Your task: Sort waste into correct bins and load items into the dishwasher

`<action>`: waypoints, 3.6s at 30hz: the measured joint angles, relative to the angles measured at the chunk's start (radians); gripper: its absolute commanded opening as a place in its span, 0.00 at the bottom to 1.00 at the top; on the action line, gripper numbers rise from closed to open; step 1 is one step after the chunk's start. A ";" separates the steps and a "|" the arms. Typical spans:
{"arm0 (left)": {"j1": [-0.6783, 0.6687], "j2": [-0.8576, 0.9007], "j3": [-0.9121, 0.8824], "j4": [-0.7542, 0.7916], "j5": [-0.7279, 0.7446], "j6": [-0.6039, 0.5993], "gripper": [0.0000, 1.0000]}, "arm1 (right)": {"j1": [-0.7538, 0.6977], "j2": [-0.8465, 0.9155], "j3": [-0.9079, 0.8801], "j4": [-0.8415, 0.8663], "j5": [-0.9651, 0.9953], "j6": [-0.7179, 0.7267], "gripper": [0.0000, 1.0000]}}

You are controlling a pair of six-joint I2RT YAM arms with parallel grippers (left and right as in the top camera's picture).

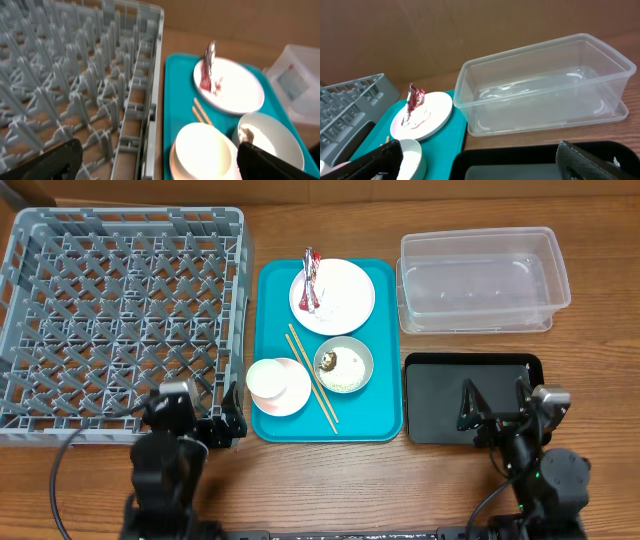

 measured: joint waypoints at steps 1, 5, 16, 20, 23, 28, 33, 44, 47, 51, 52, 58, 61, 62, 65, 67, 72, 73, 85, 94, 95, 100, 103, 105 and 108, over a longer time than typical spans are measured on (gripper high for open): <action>0.000 0.034 0.029 -0.023 0.000 0.002 1.00 | 0.000 0.031 0.029 -0.020 -0.001 0.000 1.00; 0.000 0.216 0.207 -0.179 0.001 0.021 1.00 | 0.000 0.198 0.159 -0.094 -0.019 0.000 1.00; 0.000 0.521 0.481 -0.481 0.004 0.031 1.00 | 0.000 0.724 0.632 -0.460 -0.085 0.000 1.00; 0.000 0.539 0.482 -0.514 0.023 0.031 1.00 | 0.000 0.866 0.803 -0.604 -0.108 -0.001 1.00; 0.000 0.539 0.483 -0.521 0.029 0.031 1.00 | 0.000 0.932 0.858 -0.620 -0.134 -0.001 1.00; 0.000 0.539 0.483 -0.523 0.033 0.031 1.00 | 0.000 0.961 0.862 -0.554 -0.187 0.000 1.00; 0.000 0.539 0.483 -0.519 0.031 0.031 1.00 | 0.023 0.968 0.864 -0.497 -0.206 -0.001 1.00; 0.000 0.539 0.483 -0.517 0.018 0.031 1.00 | 0.220 1.218 1.157 -0.558 -0.122 -0.002 1.00; 0.000 0.539 0.484 -0.520 0.005 0.031 1.00 | 0.264 1.336 1.297 -0.572 -0.093 -0.005 1.00; 0.001 0.539 0.486 -0.533 -0.026 0.023 1.00 | 0.298 1.483 1.424 -0.557 -0.069 -0.006 1.00; 0.006 0.539 0.486 -0.535 -0.033 0.019 1.00 | 0.305 1.521 1.444 -0.539 -0.063 -0.008 1.00; 0.094 0.539 0.486 -0.542 -0.055 0.006 1.00 | 0.354 1.690 1.456 -0.424 -0.017 -0.008 0.99; 0.135 0.539 0.486 -0.542 -0.061 0.003 1.00 | 0.384 1.770 1.456 -0.391 0.014 -0.004 0.94; 0.143 0.539 0.486 -0.542 -0.062 0.003 1.00 | 0.390 1.788 1.456 -0.386 0.020 -0.001 0.93; 0.153 0.539 0.486 -0.542 -0.062 0.003 1.00 | 0.411 1.852 1.456 -0.354 0.036 0.005 0.87; 0.153 0.539 0.486 -0.542 -0.061 0.002 1.00 | 0.422 1.889 1.456 -0.326 0.050 0.016 0.87; 0.153 0.539 0.486 -0.545 -0.061 0.000 1.00 | 0.442 1.961 1.456 -0.283 0.096 0.056 0.84; 0.153 0.539 0.486 -0.546 -0.061 0.000 1.00 | 0.446 1.976 1.456 -0.276 0.105 0.069 0.84; 0.153 0.539 0.486 -0.546 -0.061 0.000 1.00 | 0.448 2.065 1.457 -0.264 0.119 0.150 0.42; 0.153 0.539 0.486 -0.546 -0.061 0.000 1.00 | 0.450 2.063 1.462 -0.267 0.106 0.157 0.11; 0.153 0.539 0.486 -0.547 -0.061 0.000 1.00 | 0.450 2.060 1.462 -0.269 0.108 0.157 0.11; 0.153 0.539 0.486 -0.547 -0.061 0.000 1.00 | 0.434 1.977 1.462 -0.304 0.134 0.156 0.11; 0.153 0.539 0.486 -0.546 -0.061 0.000 1.00 | 0.405 1.882 1.462 -0.339 0.161 0.156 0.11; 0.153 0.539 0.486 -0.546 -0.061 0.000 1.00 | 0.369 1.801 1.463 -0.370 0.191 0.156 0.11; 0.153 0.539 0.486 -0.546 -0.061 0.000 1.00 | 0.304 1.719 1.475 -0.417 0.230 0.156 0.12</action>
